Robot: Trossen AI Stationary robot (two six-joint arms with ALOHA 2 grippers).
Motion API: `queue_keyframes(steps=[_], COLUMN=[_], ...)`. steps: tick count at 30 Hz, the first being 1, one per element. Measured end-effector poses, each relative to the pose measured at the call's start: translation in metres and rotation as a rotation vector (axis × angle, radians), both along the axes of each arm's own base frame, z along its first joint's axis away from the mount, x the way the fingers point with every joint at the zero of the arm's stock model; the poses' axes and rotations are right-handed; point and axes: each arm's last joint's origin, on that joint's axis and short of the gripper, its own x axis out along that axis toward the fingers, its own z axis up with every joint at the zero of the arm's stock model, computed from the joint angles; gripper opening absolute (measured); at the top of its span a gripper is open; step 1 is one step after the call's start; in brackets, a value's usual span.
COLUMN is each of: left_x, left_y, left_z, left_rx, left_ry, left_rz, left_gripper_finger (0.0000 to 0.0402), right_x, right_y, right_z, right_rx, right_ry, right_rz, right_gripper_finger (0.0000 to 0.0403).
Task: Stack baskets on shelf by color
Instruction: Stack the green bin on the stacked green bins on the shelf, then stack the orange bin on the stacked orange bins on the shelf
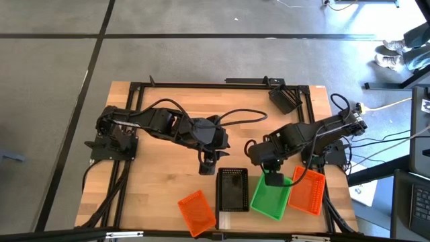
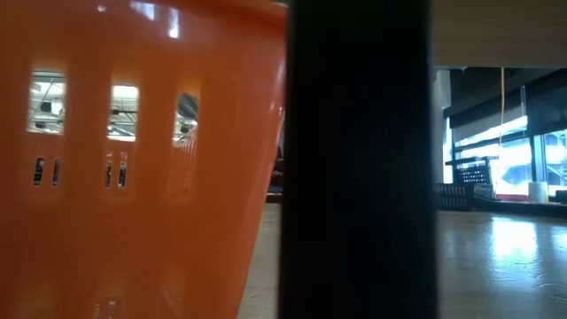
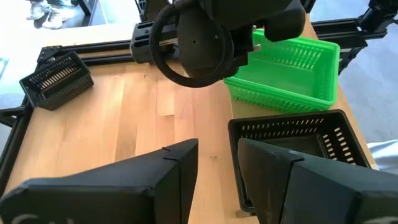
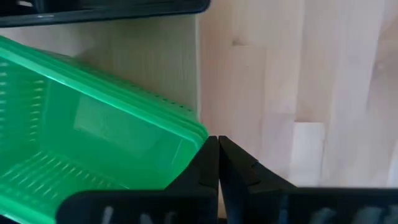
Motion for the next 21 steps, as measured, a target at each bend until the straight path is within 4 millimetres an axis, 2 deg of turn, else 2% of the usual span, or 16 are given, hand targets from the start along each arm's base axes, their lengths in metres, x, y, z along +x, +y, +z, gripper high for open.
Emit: queue_keyframes(steps=[4,13,17,21], left_x=[-0.001,-0.027,-0.041,-0.052], left_y=[0.000,0.008,0.009,0.001], left_z=[-0.001,0.015,0.012,-0.001], left_rx=[-0.022,-0.072,-0.129,-0.211], left_ry=[0.008,0.022,0.114,0.262], left_rz=[0.018,0.110,0.178,0.274], left_gripper_finger=[0.0108,0.0108,0.0106,0.0108], right_x=[-0.002,-0.016,-0.025,-0.041], right_y=[0.000,-0.001,-0.001,-0.003], right_z=[0.012,0.070,0.085,0.094], right_rx=[-0.025,-0.209,-0.243,-0.260], right_ry=[-0.025,-0.261,-0.347,-0.401], right_rz=[-0.015,-0.141,-0.147,-0.161], right_gripper_finger=[0.0000,0.0000,0.0000,0.0000])
